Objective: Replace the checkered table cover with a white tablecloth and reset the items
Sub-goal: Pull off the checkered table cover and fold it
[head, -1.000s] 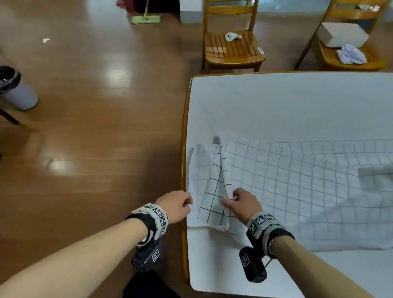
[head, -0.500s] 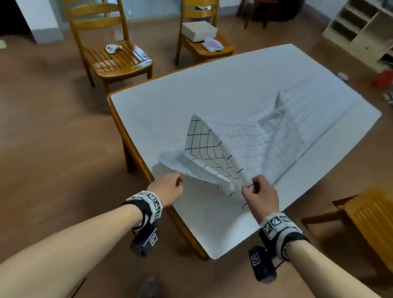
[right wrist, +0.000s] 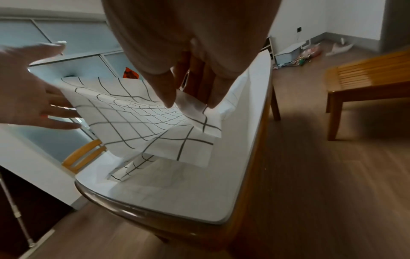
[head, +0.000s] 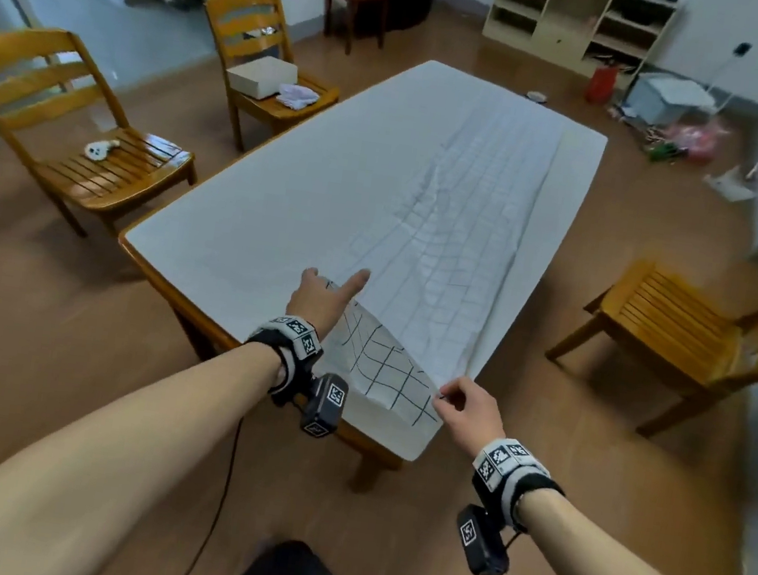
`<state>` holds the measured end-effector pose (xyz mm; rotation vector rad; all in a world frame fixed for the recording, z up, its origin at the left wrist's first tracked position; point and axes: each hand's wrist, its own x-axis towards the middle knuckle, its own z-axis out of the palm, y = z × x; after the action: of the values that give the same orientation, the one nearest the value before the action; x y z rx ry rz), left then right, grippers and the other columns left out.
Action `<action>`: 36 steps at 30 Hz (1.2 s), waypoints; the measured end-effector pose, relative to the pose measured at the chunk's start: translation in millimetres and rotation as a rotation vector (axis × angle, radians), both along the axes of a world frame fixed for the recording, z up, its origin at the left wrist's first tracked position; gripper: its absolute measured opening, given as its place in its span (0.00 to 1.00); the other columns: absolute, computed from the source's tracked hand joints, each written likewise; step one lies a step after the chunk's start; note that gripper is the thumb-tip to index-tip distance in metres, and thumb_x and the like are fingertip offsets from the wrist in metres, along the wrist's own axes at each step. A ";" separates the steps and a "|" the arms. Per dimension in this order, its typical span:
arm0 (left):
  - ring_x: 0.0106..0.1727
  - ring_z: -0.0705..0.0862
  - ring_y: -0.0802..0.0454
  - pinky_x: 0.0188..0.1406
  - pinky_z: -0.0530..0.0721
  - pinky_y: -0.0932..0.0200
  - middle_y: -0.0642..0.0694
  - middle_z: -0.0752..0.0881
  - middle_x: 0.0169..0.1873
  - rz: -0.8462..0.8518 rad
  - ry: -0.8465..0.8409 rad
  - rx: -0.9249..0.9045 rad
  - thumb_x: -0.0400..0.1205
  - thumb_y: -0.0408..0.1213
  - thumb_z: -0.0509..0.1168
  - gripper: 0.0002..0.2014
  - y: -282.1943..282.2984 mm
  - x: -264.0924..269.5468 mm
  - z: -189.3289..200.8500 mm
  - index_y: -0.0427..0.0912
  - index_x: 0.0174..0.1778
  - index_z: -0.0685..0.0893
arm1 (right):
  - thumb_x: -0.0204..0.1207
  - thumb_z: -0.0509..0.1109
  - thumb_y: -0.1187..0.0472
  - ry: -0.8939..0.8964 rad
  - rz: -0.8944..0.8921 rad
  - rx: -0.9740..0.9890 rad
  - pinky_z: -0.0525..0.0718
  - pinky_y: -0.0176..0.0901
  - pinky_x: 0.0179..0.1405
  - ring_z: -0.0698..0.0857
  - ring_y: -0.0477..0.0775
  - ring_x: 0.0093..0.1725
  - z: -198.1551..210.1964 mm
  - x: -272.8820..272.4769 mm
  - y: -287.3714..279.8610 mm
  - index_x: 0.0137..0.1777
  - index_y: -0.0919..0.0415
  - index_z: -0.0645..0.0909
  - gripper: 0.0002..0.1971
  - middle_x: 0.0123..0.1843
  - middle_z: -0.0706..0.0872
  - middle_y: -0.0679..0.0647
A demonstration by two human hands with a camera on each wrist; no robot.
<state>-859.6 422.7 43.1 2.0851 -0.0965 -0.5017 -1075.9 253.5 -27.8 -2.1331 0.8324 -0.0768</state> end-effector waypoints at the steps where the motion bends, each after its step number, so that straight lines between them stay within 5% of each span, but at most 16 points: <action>1: 0.62 0.83 0.42 0.65 0.80 0.45 0.43 0.83 0.60 0.011 0.056 0.010 0.69 0.70 0.70 0.48 3.7 5.8 -5.0 0.39 0.74 0.69 | 0.74 0.76 0.60 0.022 -0.002 -0.012 0.81 0.41 0.45 0.84 0.48 0.44 -3.7 0.3 3.8 0.42 0.52 0.82 0.05 0.41 0.86 0.46; 4: 0.45 0.92 0.41 0.47 0.89 0.44 0.34 0.89 0.50 -0.037 0.237 -0.001 0.71 0.40 0.75 0.17 22.8 25.1 -30.0 0.37 0.51 0.81 | 0.75 0.75 0.62 0.070 -0.024 -0.069 0.80 0.41 0.44 0.84 0.48 0.44 -13.4 2.4 15.3 0.41 0.52 0.82 0.05 0.41 0.86 0.46; 5: 0.39 0.92 0.43 0.42 0.88 0.49 0.33 0.90 0.49 -0.064 0.283 -0.023 0.72 0.33 0.73 0.13 29.2 31.8 -38.1 0.35 0.51 0.83 | 0.76 0.75 0.62 0.085 -0.031 -0.104 0.79 0.41 0.44 0.84 0.48 0.44 -15.1 3.5 20.0 0.41 0.52 0.81 0.06 0.41 0.86 0.45; 7: 0.40 0.91 0.44 0.45 0.89 0.49 0.31 0.88 0.54 -0.100 0.366 -0.085 0.78 0.27 0.71 0.25 43.2 44.1 -48.4 0.28 0.71 0.75 | 0.77 0.73 0.61 0.131 -0.037 -0.156 0.77 0.39 0.44 0.83 0.47 0.46 -18.1 5.6 32.0 0.43 0.50 0.81 0.05 0.43 0.85 0.44; 9: 0.39 0.89 0.44 0.47 0.89 0.50 0.33 0.85 0.54 -0.111 0.409 -0.138 0.80 0.25 0.71 0.34 53.9 55.3 -49.9 0.27 0.80 0.62 | 0.78 0.72 0.59 0.176 0.003 -0.212 0.79 0.39 0.49 0.83 0.45 0.50 -20.5 9.3 43.6 0.49 0.50 0.82 0.03 0.48 0.86 0.43; 12: 0.37 0.86 0.47 0.42 0.89 0.54 0.36 0.84 0.49 -0.151 0.428 -0.171 0.80 0.24 0.71 0.38 67.3 75.5 -52.0 0.26 0.82 0.58 | 0.80 0.71 0.58 0.293 0.064 -0.309 0.80 0.42 0.61 0.82 0.47 0.60 -22.6 21.3 55.3 0.60 0.51 0.82 0.10 0.57 0.85 0.44; 18: 0.41 0.88 0.42 0.42 0.90 0.51 0.30 0.75 0.72 -0.203 0.409 -0.006 0.79 0.29 0.73 0.38 89.8 98.1 -83.9 0.27 0.82 0.61 | 0.81 0.70 0.60 0.399 0.080 -0.347 0.82 0.47 0.62 0.82 0.50 0.61 -34.6 38.8 80.6 0.59 0.50 0.82 0.09 0.59 0.83 0.47; 20: 0.42 0.90 0.43 0.36 0.90 0.52 0.31 0.77 0.72 -0.191 0.382 0.048 0.76 0.34 0.77 0.39 99.8 103.5 -101.5 0.27 0.79 0.66 | 0.83 0.67 0.60 0.378 0.065 -0.352 0.84 0.49 0.59 0.82 0.51 0.58 -40.8 42.1 86.0 0.55 0.50 0.83 0.06 0.55 0.84 0.48; 22: 0.47 0.91 0.41 0.44 0.91 0.49 0.33 0.82 0.68 -0.182 0.383 0.106 0.68 0.40 0.81 0.43 109.2 109.0 -121.7 0.30 0.77 0.71 | 0.83 0.67 0.60 0.332 0.080 -0.358 0.84 0.49 0.56 0.81 0.51 0.56 -47.5 42.4 88.8 0.52 0.51 0.83 0.04 0.52 0.84 0.47; 24: 0.47 0.90 0.40 0.47 0.91 0.47 0.34 0.86 0.60 -0.172 0.391 0.170 0.73 0.35 0.78 0.31 115.9 106.3 -129.1 0.31 0.72 0.77 | 0.83 0.67 0.60 0.310 0.127 -0.372 0.83 0.48 0.55 0.79 0.51 0.58 -57.6 39.2 90.0 0.53 0.52 0.83 0.04 0.53 0.84 0.47; 27: 0.55 0.86 0.39 0.59 0.85 0.49 0.39 0.86 0.58 -0.240 0.237 0.350 0.76 0.33 0.74 0.23 118.9 94.4 -129.8 0.35 0.66 0.79 | 0.82 0.67 0.61 0.328 0.177 -0.345 0.81 0.45 0.59 0.77 0.52 0.62 -73.4 29.4 90.0 0.60 0.54 0.83 0.09 0.59 0.82 0.48; 31: 0.77 0.68 0.38 0.76 0.69 0.46 0.37 0.69 0.76 -0.362 -0.158 0.507 0.75 0.35 0.73 0.37 106.1 69.7 -126.1 0.38 0.78 0.65 | 0.79 0.70 0.63 0.253 0.176 -0.338 0.84 0.48 0.61 0.78 0.51 0.62 -86.1 16.8 90.6 0.64 0.54 0.83 0.14 0.62 0.82 0.48; 34: 0.83 0.57 0.38 0.83 0.58 0.42 0.37 0.62 0.81 -0.640 -0.593 0.503 0.76 0.38 0.69 0.34 87.8 43.2 -123.7 0.39 0.79 0.66 | 0.76 0.73 0.64 0.180 0.183 -0.381 0.84 0.51 0.64 0.80 0.54 0.63 -92.1 9.2 89.6 0.63 0.56 0.84 0.15 0.62 0.84 0.51; 36: 0.82 0.63 0.40 0.81 0.63 0.41 0.39 0.67 0.79 -0.958 -0.645 0.392 0.77 0.44 0.66 0.31 73.5 23.8 -127.0 0.40 0.77 0.70 | 0.76 0.73 0.64 0.153 0.171 -0.371 0.81 0.51 0.70 0.79 0.54 0.67 -93.8 5.1 88.3 0.66 0.56 0.83 0.18 0.66 0.83 0.52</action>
<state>-835.8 496.2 -83.9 2.4180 -1.5206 -0.3824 -1070.9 341.8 -121.6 -2.5789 0.7638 0.0237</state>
